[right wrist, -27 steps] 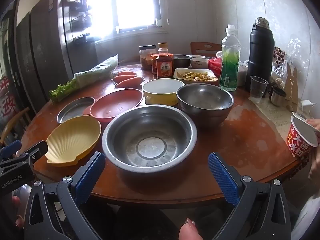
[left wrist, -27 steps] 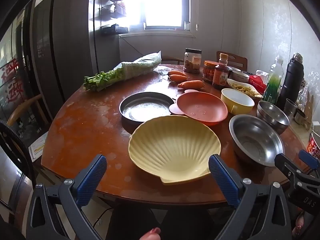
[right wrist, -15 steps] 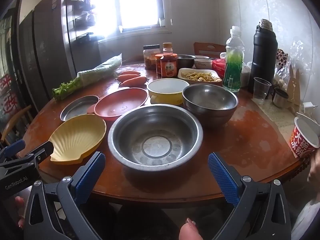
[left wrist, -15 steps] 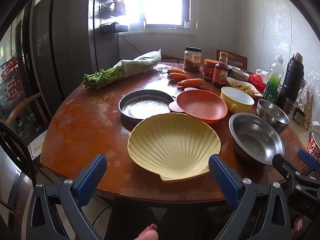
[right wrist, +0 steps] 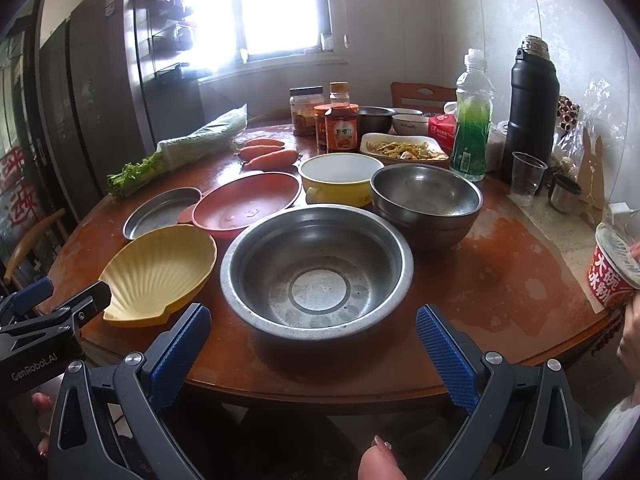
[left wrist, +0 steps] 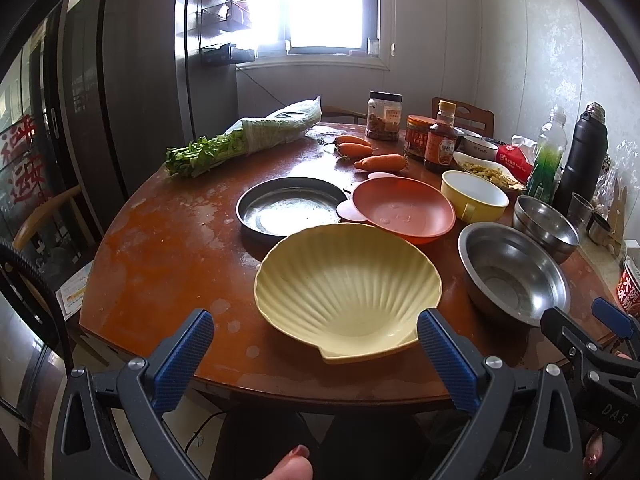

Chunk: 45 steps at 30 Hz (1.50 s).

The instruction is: Organize plates and bowls

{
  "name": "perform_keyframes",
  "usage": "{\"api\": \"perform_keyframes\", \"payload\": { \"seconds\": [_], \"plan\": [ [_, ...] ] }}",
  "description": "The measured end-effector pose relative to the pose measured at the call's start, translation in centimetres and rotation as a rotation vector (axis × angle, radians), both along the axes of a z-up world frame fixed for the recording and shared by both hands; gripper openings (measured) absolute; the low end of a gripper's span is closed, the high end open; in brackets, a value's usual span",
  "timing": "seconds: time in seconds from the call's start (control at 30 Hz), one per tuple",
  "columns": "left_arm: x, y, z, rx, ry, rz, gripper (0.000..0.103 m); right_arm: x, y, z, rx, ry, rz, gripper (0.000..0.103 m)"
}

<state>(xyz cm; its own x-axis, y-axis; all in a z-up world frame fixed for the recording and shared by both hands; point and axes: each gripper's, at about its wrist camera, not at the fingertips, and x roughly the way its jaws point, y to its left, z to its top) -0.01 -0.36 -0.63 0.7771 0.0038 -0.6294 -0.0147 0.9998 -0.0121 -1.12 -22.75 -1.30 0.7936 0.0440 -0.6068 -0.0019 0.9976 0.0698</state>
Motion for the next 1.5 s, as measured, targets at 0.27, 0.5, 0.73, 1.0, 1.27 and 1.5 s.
{"api": "perform_keyframes", "payload": {
  "seconds": [0.27,0.5,0.73,1.0,1.27,1.5],
  "plan": [
    [0.14,0.07,-0.17,0.0,-0.002,0.002,0.102,0.08,-0.08,-0.1,0.0,0.002,0.001,0.103],
    [0.02,0.1,-0.28,-0.005,-0.003,-0.002,0.102,0.03,-0.11,0.0,-0.009,-0.003,-0.001,0.103],
    [-0.12,0.05,-0.16,0.0,-0.005,-0.005,0.102,-0.01,-0.12,0.08,-0.014,-0.01,0.0,0.103],
    [-0.19,0.01,0.07,0.004,-0.005,-0.007,0.102,-0.06,0.01,0.15,-0.016,-0.006,-0.005,0.103],
    [-0.18,-0.32,0.11,0.023,-0.01,-0.001,0.102,0.0,-0.06,0.24,-0.016,-0.006,-0.004,0.103],
    [-0.22,-0.38,0.45,0.029,-0.014,0.002,0.102,0.16,-0.37,0.16,-0.007,-0.005,-0.005,0.103]
  ]
}}
